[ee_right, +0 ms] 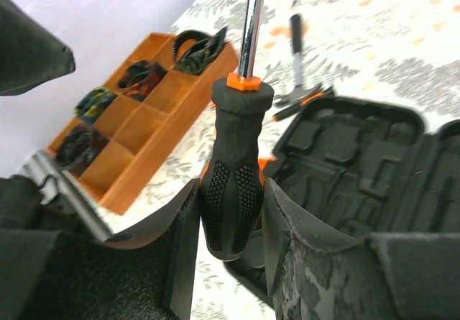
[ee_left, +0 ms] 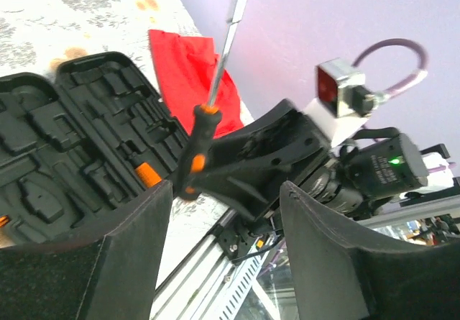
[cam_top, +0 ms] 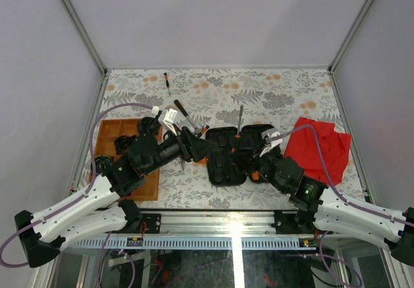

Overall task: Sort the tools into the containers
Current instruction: Pick up the screwdriver from the center of the board.

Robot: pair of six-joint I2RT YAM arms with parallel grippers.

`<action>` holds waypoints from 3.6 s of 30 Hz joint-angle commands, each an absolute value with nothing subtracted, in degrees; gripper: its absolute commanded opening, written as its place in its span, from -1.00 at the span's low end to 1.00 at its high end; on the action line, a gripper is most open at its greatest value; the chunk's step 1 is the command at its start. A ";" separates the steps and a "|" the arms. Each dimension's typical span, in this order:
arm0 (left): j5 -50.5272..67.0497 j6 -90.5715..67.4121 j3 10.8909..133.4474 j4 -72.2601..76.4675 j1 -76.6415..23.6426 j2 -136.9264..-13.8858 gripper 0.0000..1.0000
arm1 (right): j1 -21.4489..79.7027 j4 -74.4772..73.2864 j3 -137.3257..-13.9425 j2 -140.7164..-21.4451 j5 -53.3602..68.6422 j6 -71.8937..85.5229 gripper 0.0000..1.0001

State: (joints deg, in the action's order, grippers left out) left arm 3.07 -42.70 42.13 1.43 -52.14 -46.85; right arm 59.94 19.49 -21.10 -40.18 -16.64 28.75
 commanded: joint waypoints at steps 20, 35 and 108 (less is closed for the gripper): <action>-5.04 -35.23 50.12 -23.05 -52.49 -41.75 0.64 | 59.83 -5.20 -33.40 -44.05 11.47 -56.09 -1.00; 18.46 -27.10 48.97 -24.12 -52.73 -51.63 0.23 | 59.79 -17.65 -39.59 -47.59 4.31 -75.50 -1.00; -12.44 -35.80 38.57 -9.89 -59.34 -45.30 -1.00 | 59.78 31.54 -24.94 -42.62 -25.30 53.55 0.35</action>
State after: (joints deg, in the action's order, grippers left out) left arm -9.76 -34.89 39.33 -16.69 -59.42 -46.09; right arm 59.86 15.18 -28.29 -41.91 -20.80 41.76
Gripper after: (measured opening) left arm 0.044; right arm 0.690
